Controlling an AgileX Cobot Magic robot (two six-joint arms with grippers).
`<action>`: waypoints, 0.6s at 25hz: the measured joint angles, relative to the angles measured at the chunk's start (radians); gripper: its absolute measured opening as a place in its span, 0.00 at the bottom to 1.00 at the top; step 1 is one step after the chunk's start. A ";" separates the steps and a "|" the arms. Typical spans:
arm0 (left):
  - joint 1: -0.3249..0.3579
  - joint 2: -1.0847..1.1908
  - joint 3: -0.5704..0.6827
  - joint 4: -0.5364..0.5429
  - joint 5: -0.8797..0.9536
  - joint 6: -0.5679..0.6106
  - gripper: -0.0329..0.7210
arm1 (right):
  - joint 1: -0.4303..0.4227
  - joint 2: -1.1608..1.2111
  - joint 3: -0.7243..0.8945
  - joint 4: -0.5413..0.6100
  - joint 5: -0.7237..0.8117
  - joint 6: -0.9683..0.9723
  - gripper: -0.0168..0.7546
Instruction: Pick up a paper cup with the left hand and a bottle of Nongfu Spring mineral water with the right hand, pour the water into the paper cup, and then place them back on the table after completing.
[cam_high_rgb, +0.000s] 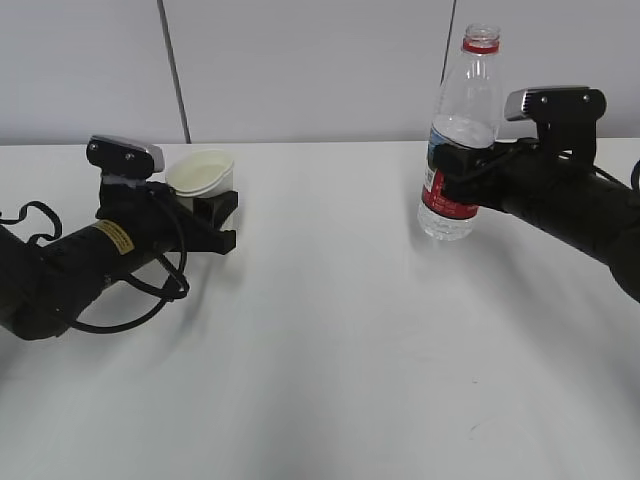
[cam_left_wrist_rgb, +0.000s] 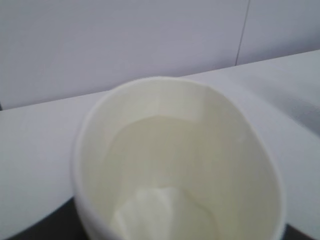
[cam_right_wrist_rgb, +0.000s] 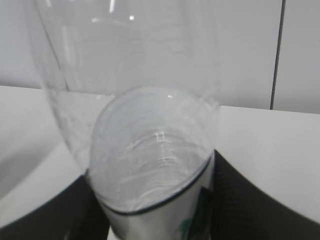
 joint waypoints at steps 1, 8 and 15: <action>0.002 0.000 0.000 -0.015 -0.002 0.008 0.51 | 0.000 0.000 0.000 0.000 0.000 0.000 0.51; 0.010 0.003 0.000 -0.045 -0.006 0.040 0.51 | 0.000 -0.002 0.000 0.000 0.000 0.000 0.51; 0.015 0.070 0.000 -0.086 -0.047 0.047 0.51 | 0.000 -0.002 0.000 0.000 0.000 0.002 0.51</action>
